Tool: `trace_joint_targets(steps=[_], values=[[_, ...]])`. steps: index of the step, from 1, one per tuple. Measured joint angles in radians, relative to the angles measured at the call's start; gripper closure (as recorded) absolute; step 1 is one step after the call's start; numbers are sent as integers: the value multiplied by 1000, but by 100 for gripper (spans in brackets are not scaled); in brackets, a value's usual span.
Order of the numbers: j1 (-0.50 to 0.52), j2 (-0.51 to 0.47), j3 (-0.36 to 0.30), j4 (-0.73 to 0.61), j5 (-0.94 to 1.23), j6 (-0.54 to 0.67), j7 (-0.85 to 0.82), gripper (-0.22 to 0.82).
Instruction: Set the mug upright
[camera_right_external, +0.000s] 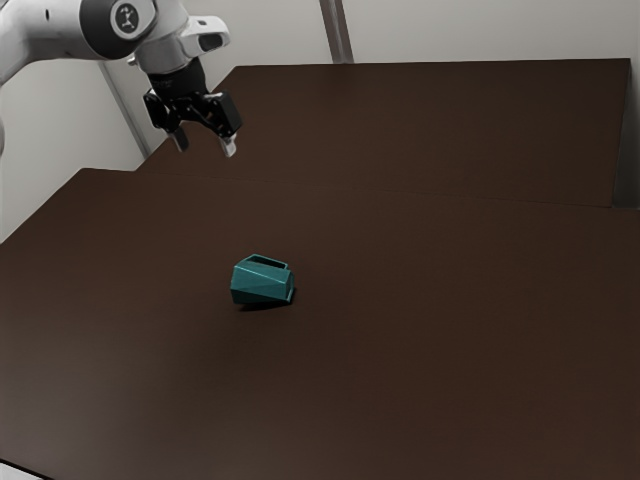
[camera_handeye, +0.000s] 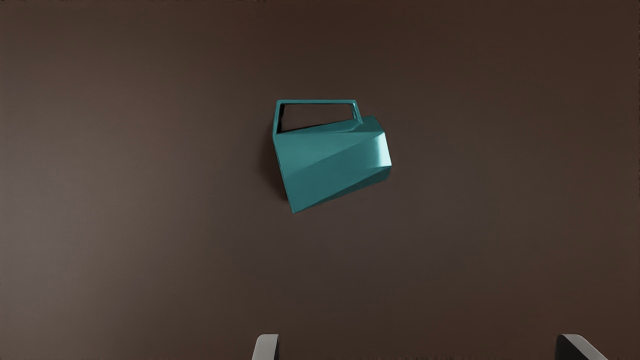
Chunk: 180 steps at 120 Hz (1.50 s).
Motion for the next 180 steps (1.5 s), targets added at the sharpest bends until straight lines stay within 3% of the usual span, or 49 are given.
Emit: trace_joint_targets(steps=[32,73,91,110,133,180], values=[[22,-7,2,-34,-13,-1,-3,0],[94,-90,-1,-384,-212,175,8,0],[162,-49,-1,-455,-331,251,43,0],[245,-29,-2,-514,-422,242,77,0],[362,64,-3,-521,-496,242,139,0],[360,174,-3,-516,-717,370,496,0]])
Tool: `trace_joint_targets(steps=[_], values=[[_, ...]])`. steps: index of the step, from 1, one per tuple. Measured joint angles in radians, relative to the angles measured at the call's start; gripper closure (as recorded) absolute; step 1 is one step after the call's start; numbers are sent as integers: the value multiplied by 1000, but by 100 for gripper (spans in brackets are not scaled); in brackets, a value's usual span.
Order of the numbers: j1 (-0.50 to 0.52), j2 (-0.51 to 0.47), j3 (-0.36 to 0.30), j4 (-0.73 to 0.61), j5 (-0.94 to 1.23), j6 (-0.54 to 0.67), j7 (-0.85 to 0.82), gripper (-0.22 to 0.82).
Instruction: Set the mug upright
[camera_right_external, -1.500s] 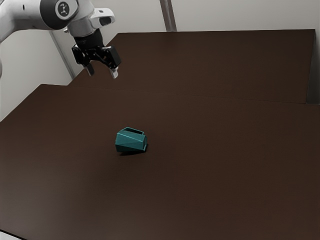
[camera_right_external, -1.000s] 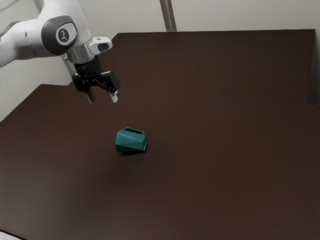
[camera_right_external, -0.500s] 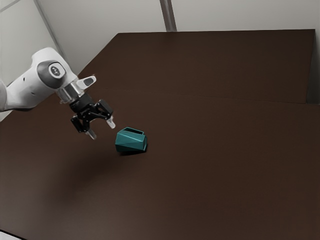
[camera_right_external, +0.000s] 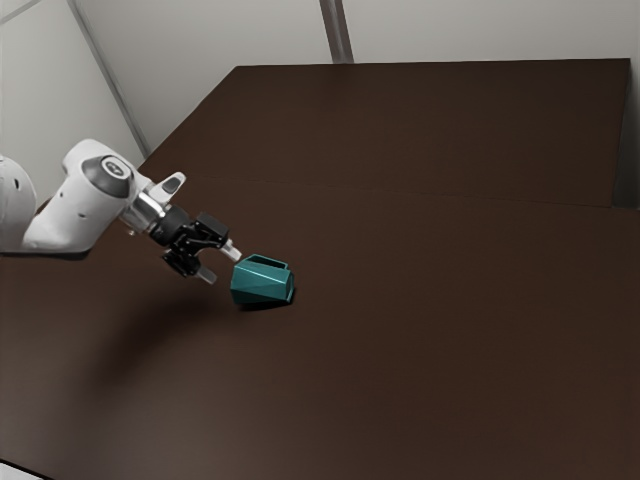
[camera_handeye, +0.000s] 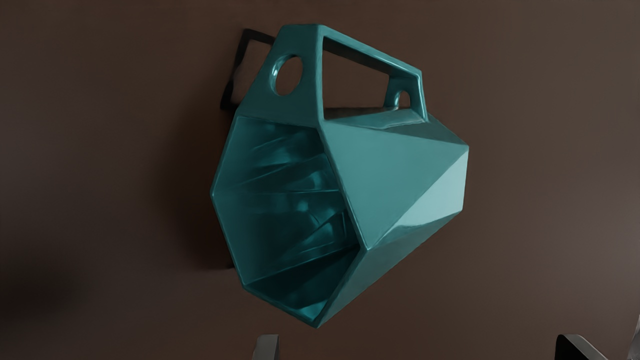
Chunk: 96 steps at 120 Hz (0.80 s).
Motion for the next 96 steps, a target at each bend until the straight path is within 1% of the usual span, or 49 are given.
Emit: trace_joint_targets(steps=[34,63,68,76,96], values=[[-6,77,-2,4,-79,71,226,0],[-18,98,-6,4,-166,86,351,0],[-17,104,-6,4,-178,83,369,5],[-13,112,-6,3,-197,72,394,14],[-8,115,-6,4,-218,42,447,43]])
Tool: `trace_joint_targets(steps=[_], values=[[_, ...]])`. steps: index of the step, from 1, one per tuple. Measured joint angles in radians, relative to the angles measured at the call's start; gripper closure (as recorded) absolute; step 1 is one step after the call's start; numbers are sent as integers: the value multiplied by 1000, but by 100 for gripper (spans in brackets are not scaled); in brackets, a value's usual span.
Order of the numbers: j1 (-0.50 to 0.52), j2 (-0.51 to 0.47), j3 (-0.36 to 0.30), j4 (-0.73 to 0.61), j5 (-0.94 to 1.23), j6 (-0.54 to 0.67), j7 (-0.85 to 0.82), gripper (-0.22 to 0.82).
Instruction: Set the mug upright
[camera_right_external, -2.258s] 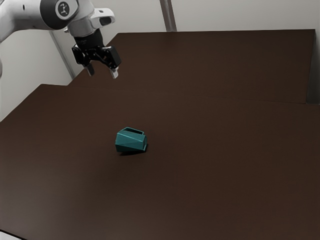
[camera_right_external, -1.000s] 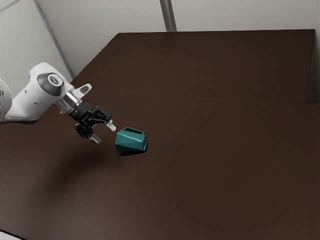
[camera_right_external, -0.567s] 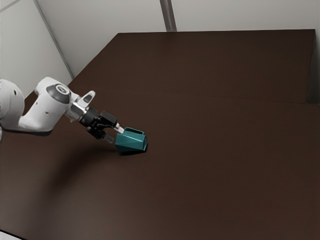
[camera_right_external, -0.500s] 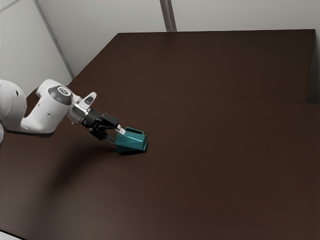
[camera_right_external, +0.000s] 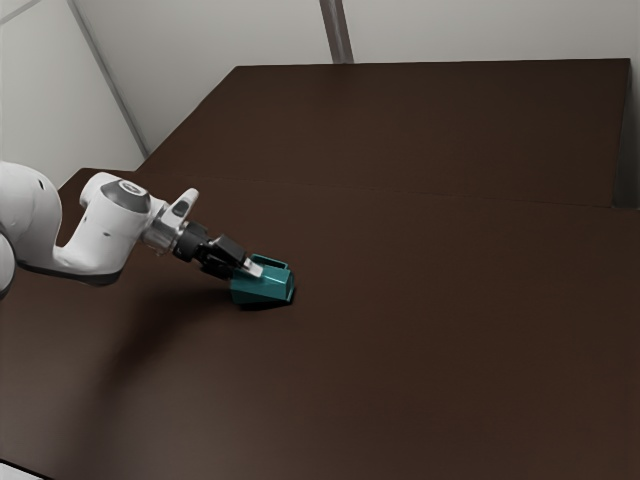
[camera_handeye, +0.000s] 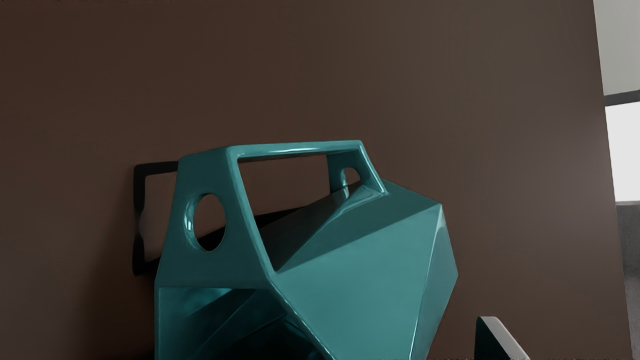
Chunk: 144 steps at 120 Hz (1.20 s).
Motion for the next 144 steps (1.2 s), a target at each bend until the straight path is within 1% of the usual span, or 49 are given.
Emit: trace_joint_targets(steps=[8,18,25,40,55,71,79,88,109,122,144], values=[[1,-1,-1,2,-3,-12,18,54],[2,-3,-1,8,-9,-27,41,63],[2,-4,-2,13,-12,-38,55,68],[-1,-11,-4,16,-15,-55,82,73],[-2,-27,-8,16,-14,-63,107,76],[-8,-77,-27,9,7,-52,131,77],[-10,-114,-42,1,64,-33,138,78],[-11,-164,-79,-15,179,4,130,78],[-12,-277,-179,-87,484,96,27,78],[-18,-340,-223,-147,613,153,-54,78],[-64,-377,-258,-209,731,216,-178,78]])
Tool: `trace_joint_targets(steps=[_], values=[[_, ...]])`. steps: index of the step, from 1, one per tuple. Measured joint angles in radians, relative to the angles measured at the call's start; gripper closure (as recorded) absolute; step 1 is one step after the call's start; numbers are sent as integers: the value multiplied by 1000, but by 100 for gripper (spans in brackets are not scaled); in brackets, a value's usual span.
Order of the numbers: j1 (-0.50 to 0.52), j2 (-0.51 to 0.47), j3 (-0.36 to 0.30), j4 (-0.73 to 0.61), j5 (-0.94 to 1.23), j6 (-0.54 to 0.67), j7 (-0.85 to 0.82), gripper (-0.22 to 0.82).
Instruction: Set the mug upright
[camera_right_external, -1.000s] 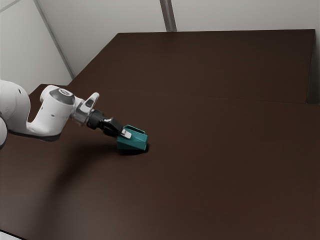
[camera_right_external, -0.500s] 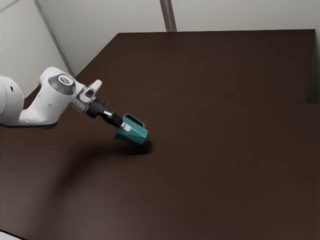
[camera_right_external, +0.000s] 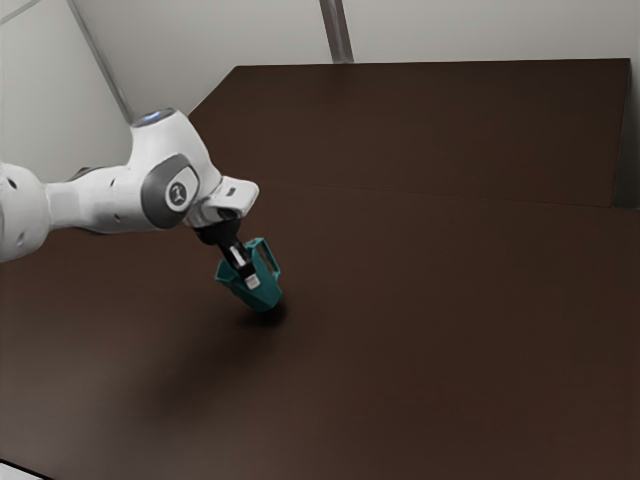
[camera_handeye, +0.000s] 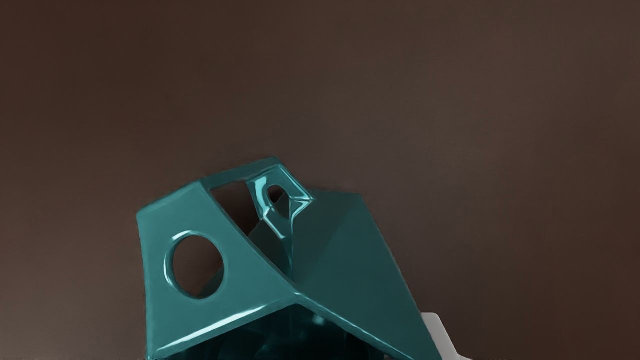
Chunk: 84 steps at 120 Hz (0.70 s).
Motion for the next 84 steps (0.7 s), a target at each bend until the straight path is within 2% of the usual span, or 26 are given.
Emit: trace_joint_targets(steps=[39,64,70,84], values=[[70,-17,-38,-59,145,48,-187,78],[46,0,-45,-66,172,58,-271,78],[42,2,-45,-66,178,60,-286,73],[39,4,-44,-69,186,62,-315,47]])
